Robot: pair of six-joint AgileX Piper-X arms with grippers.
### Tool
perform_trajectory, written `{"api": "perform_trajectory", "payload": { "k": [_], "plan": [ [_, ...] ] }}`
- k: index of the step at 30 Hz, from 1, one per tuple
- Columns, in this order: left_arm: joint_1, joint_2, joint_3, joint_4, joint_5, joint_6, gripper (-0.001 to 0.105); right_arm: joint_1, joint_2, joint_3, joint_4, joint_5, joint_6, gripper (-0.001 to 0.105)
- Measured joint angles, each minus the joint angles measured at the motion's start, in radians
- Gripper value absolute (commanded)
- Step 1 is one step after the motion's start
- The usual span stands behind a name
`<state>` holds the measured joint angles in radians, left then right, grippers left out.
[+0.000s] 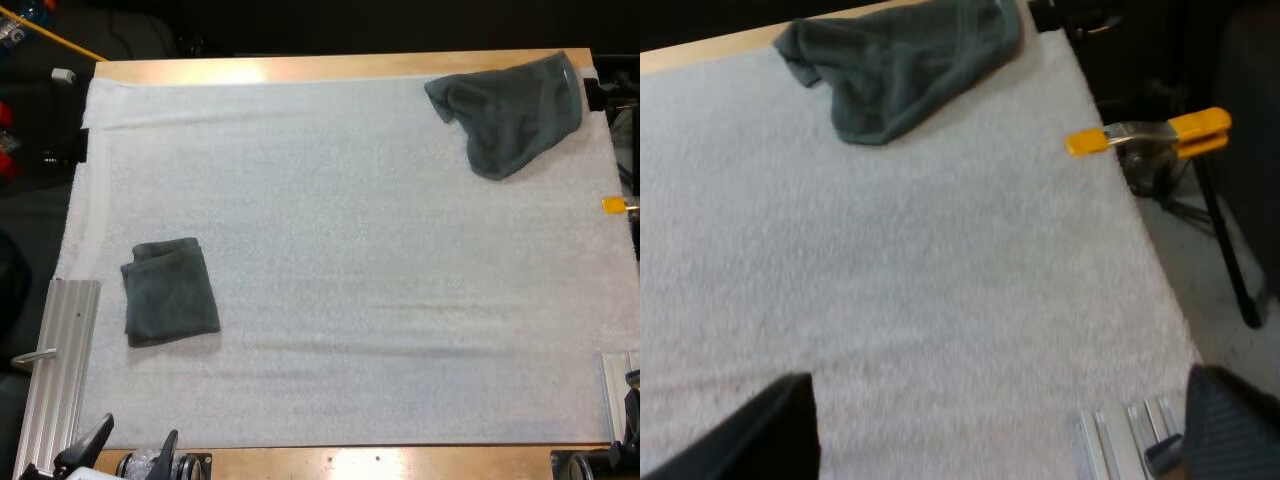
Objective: Pick towel from pile, fold and stack
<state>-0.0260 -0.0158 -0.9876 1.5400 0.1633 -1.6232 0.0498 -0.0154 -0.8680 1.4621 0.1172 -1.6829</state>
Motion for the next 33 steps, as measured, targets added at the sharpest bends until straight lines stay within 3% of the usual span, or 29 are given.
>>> {"api": "perform_trajectory", "payload": {
  "k": [12, 16, 23, 33],
  "plan": [
    [0.002, -0.001, 0.053, 0.002, 0.021, -0.02, 0.065, 0.001, 0.0, 0.0, -0.002, 0.0, 0.0, 0.071],
    [0.002, -0.001, 0.088, -0.015, 0.024, -0.02, 0.065, 0.001, 0.0, 0.0, -0.083, 0.0, 0.002, 0.071],
    [0.002, 0.001, 0.185, -0.167, 0.026, -0.018, 0.065, 0.001, 0.0, 0.002, -0.275, 0.0, 0.004, 0.071],
    [0.002, 0.001, 0.335, -0.406, 0.028, -0.018, 0.065, 0.001, 0.0, 0.15, -0.338, 0.0, -0.034, 0.071]
  ]
}}
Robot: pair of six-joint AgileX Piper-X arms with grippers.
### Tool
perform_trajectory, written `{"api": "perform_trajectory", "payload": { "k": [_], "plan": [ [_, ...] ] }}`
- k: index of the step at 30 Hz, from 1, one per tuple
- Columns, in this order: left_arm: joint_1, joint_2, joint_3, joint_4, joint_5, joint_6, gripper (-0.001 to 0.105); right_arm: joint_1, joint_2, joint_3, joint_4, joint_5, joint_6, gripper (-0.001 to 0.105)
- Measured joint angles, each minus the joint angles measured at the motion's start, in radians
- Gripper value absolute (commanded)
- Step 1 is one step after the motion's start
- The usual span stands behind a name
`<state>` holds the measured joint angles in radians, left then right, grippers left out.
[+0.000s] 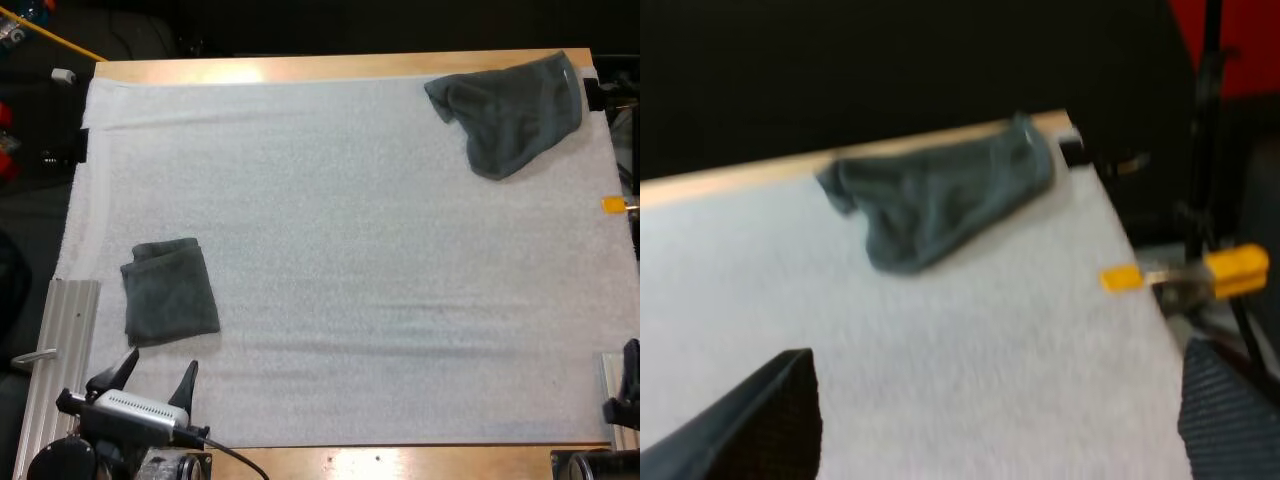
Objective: Pick towel from pile, fold and stack
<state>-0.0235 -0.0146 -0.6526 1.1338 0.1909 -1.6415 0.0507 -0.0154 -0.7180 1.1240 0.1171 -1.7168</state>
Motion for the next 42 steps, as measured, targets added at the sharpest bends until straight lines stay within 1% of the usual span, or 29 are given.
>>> {"api": "perform_trajectory", "payload": {
  "k": [3, 10, 15, 31, 36, 42],
  "plan": [
    [0.0, 0.002, 0.031, -0.022, 0.0, 0.0, 0.065, 0.0, 0.0, 0.054, 0.0, 0.0, -0.002, 0.071],
    [0.0, 0.002, 0.109, -0.023, 0.002, 0.0, 0.065, 0.0, 0.0, 0.152, 0.0, 0.0, -0.002, 0.071],
    [0.0, 0.002, 0.112, -0.037, 0.003, 0.0, 0.065, 0.0, 0.002, 0.164, -0.023, 0.0, -0.002, 0.071],
    [0.0, 0.002, 0.112, -0.037, 0.003, 0.0, 0.065, 0.0, 0.002, 0.164, -0.025, 0.0, 0.004, 0.071],
    [-0.02, 0.002, 0.112, -0.037, 0.003, 0.0, 0.065, 0.0, 0.002, 0.164, -0.025, 0.0, 0.004, 0.071],
    [-0.021, 0.002, 0.112, -0.038, 0.003, 0.0, 0.065, 0.0, 0.002, 0.164, -0.025, 0.0, 0.004, 0.071]
  ]
}}
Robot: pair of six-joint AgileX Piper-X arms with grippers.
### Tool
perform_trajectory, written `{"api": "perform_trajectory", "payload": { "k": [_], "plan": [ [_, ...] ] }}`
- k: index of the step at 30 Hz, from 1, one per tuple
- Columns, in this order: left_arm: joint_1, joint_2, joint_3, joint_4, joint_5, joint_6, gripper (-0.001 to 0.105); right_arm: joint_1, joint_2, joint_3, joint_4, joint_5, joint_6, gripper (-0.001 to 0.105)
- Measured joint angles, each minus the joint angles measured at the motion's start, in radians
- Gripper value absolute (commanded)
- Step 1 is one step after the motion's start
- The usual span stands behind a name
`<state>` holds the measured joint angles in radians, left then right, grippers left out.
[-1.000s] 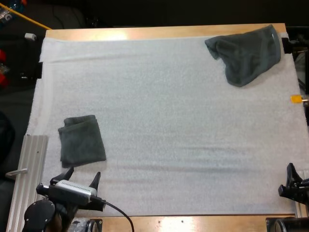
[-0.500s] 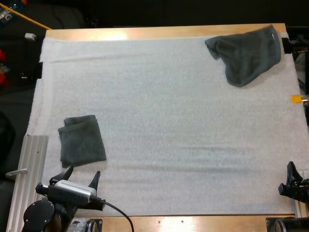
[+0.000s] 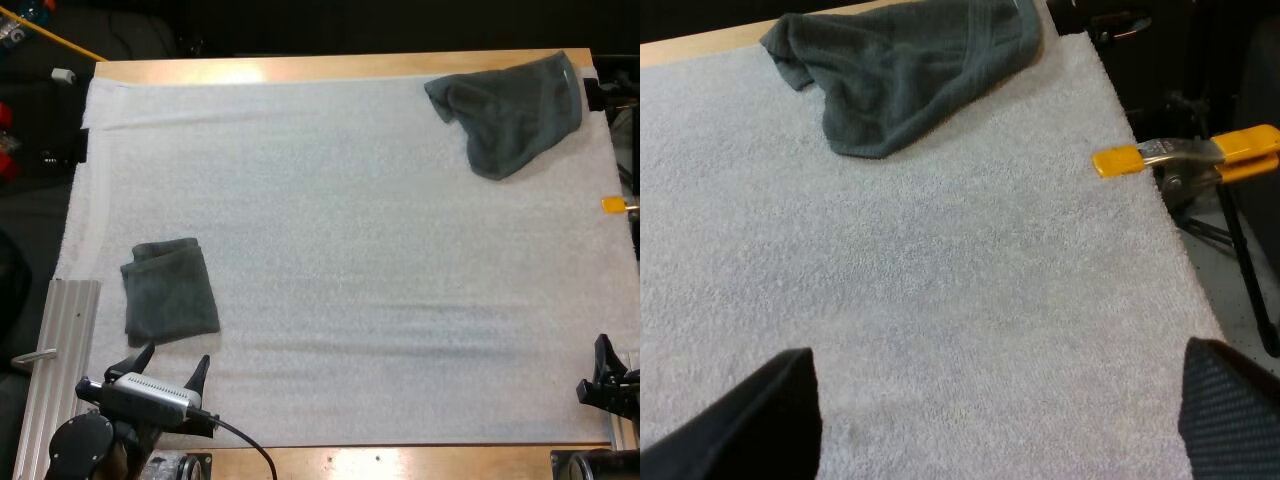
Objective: Pick towel from pile, fold and stack
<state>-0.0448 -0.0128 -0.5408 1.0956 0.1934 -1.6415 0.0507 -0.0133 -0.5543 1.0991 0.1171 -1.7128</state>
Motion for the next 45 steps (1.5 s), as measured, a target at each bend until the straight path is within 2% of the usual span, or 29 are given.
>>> {"api": "perform_trajectory", "payload": {
  "k": [12, 19, 26, 33, 45],
  "plan": [
    [-0.04, 0.0, 0.0, 0.0, 0.0, 0.0, 0.065, -0.002, 0.0, 0.0, 0.0, 0.0, 0.0, 0.071],
    [-0.04, 0.0, 0.0, 0.0, 0.001, 0.0, 0.065, -0.079, 0.0, 0.0, 0.0, 0.002, 0.0, 0.071],
    [-0.04, 0.0, 0.0, 0.0, 0.002, 0.0, 0.065, -0.068, 0.0, 0.0, 0.0, 0.002, 0.002, 0.071],
    [-0.04, 0.0, 0.0, 0.0, 0.002, 0.0, 0.065, -0.068, 0.0, 0.0, -0.002, 0.002, 0.067, 0.071],
    [-0.04, 0.0, 0.0, 0.0, 0.002, 0.0, 0.065, -0.068, 0.0, 0.0, -0.002, 0.002, 0.069, 0.071]
  ]
}}
